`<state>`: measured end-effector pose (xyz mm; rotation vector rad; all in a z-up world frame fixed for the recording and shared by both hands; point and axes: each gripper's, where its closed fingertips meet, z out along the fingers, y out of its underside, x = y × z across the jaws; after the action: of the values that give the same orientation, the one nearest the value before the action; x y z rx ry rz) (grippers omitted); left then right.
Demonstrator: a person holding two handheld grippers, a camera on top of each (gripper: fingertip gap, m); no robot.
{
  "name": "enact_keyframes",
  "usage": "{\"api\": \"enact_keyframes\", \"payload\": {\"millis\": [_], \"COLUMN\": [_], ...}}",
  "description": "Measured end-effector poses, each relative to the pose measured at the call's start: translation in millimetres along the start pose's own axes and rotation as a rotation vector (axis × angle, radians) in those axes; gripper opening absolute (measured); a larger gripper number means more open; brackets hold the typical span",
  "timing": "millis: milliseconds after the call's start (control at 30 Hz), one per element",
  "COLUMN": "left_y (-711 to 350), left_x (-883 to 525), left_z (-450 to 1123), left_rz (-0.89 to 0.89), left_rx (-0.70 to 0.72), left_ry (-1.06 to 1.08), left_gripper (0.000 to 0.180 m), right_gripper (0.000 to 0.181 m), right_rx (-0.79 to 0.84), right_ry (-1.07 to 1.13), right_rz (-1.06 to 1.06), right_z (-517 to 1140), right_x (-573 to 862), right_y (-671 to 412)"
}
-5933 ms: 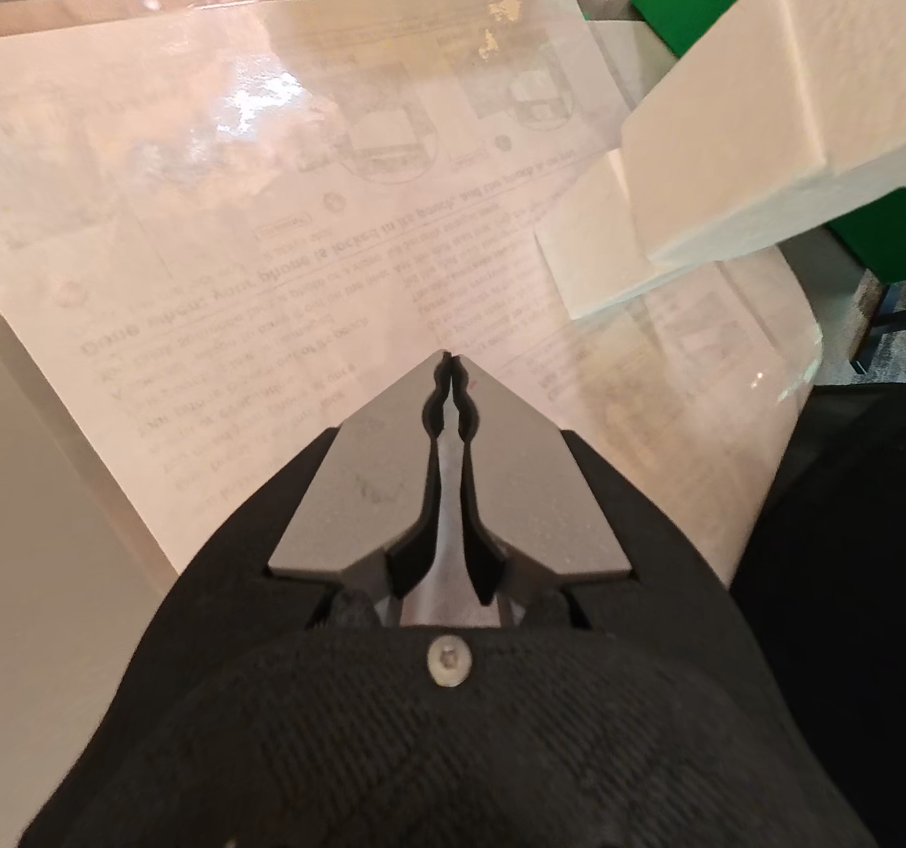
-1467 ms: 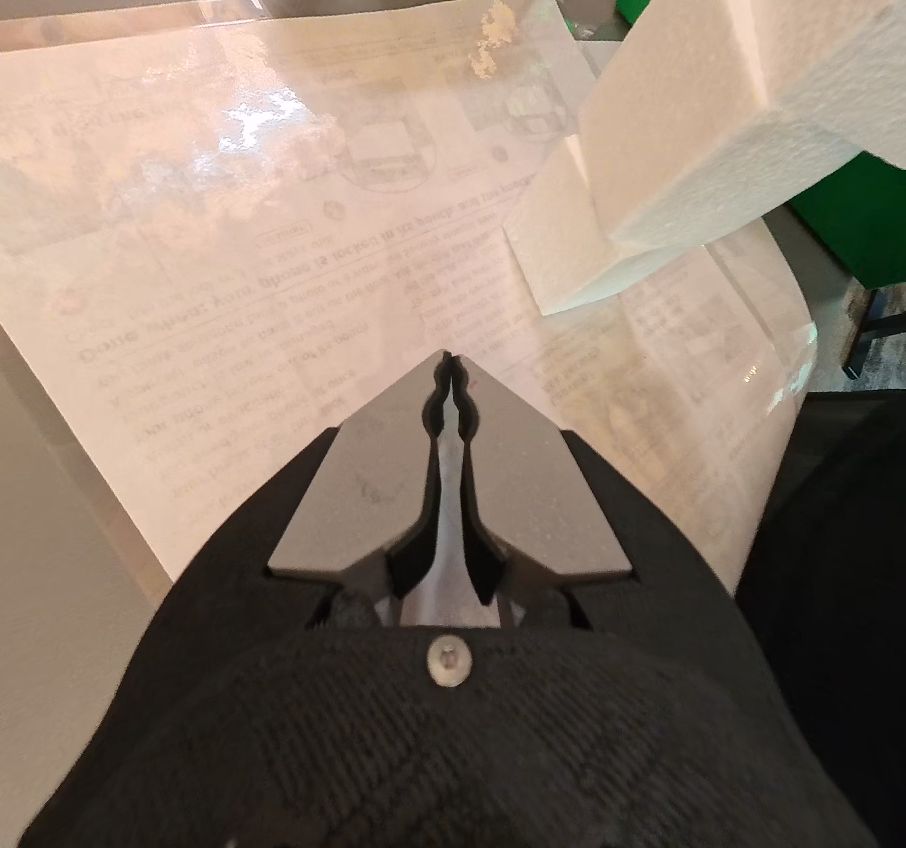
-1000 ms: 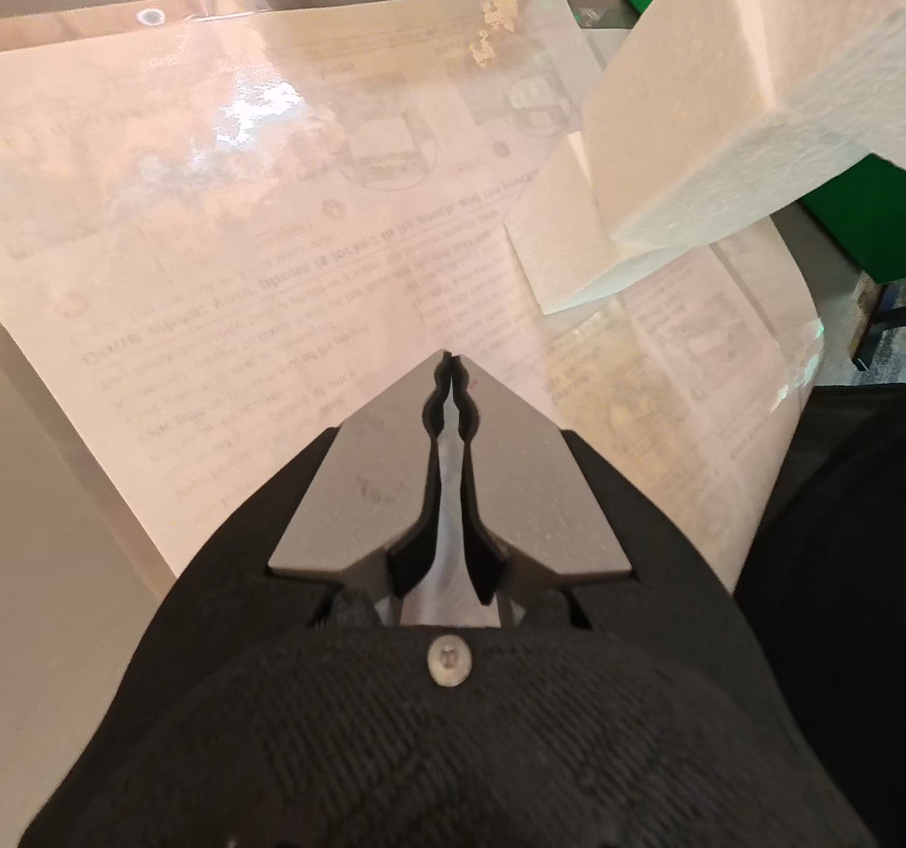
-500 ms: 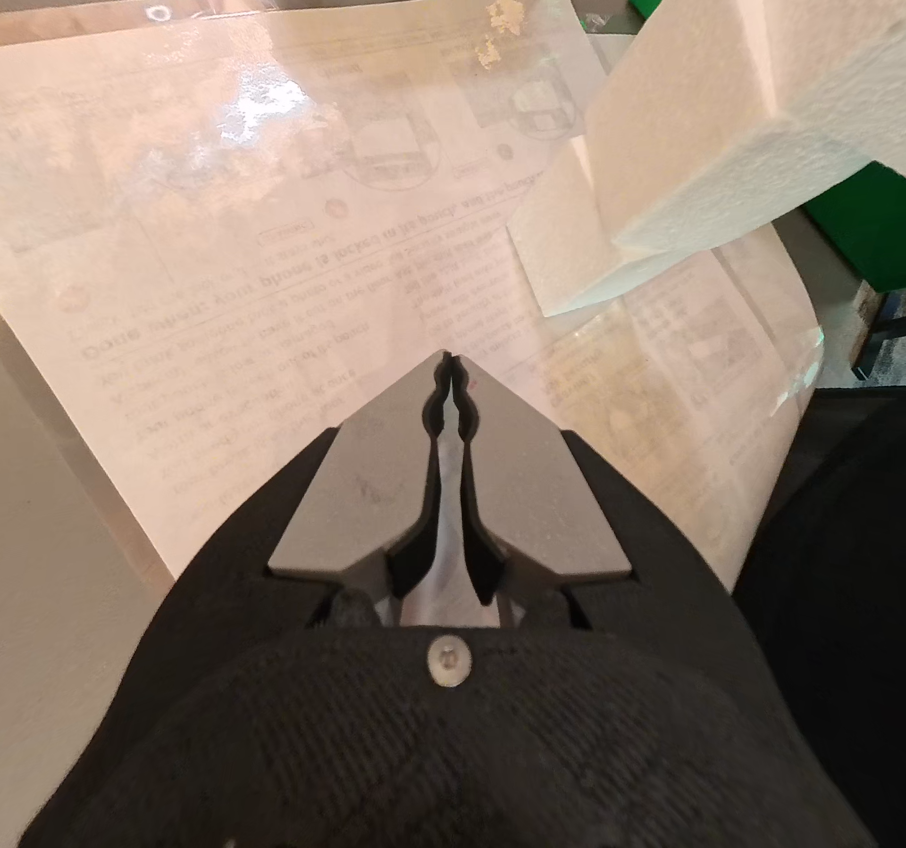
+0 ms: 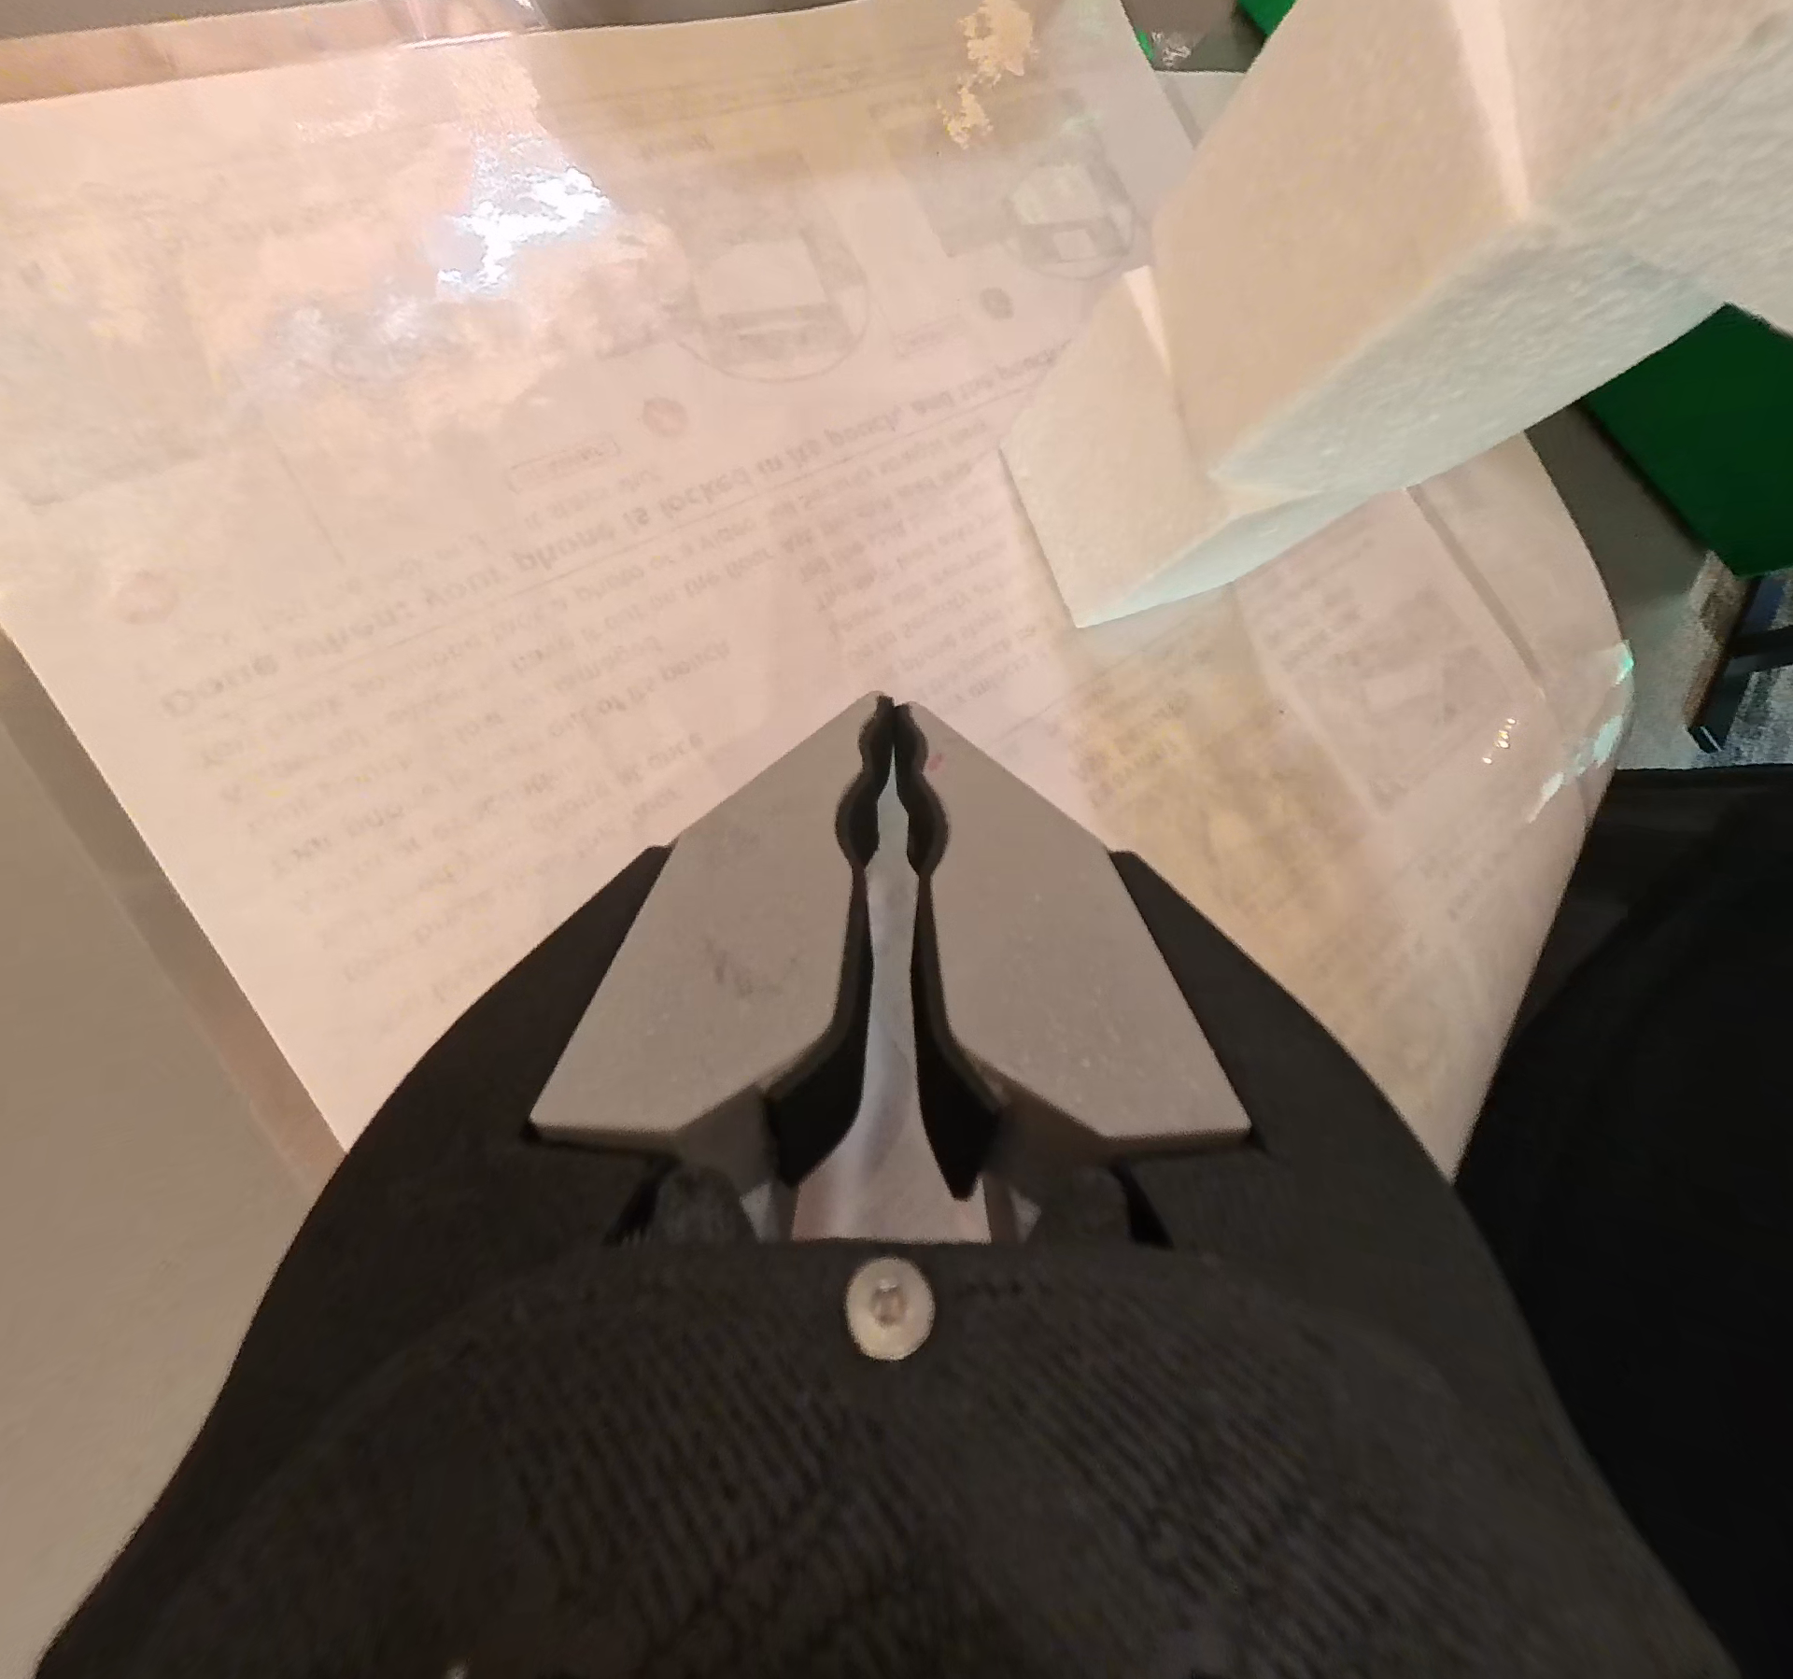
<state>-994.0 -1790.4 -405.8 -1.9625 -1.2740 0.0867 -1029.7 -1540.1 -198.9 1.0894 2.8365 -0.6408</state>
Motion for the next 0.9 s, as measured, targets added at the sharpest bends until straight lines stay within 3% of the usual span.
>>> {"api": "enact_keyframes", "payload": {"millis": [267,567,900], "left_y": [0.0,-0.1,-0.1], "left_x": [0.1,0.0,0.1], "left_z": [-0.1,-0.1,-0.1], "left_rz": [-0.003,-0.017,-0.016], "left_rx": [0.015,0.032,0.032], "left_ry": [0.001,0.002,0.002], "left_gripper": [0.0,0.0,0.0], "right_gripper": [0.056,0.057,0.058], "right_rx": [-0.051,-0.207,-0.182], "right_ry": [-0.118,-0.117,-0.099], "right_rz": [-0.418,-0.482,-0.49], "right_z": [6.4,47.0,54.6], "right_x": [-120.1,-137.8,-137.1], "right_y": [-95.0,-96.6,-101.9]}}
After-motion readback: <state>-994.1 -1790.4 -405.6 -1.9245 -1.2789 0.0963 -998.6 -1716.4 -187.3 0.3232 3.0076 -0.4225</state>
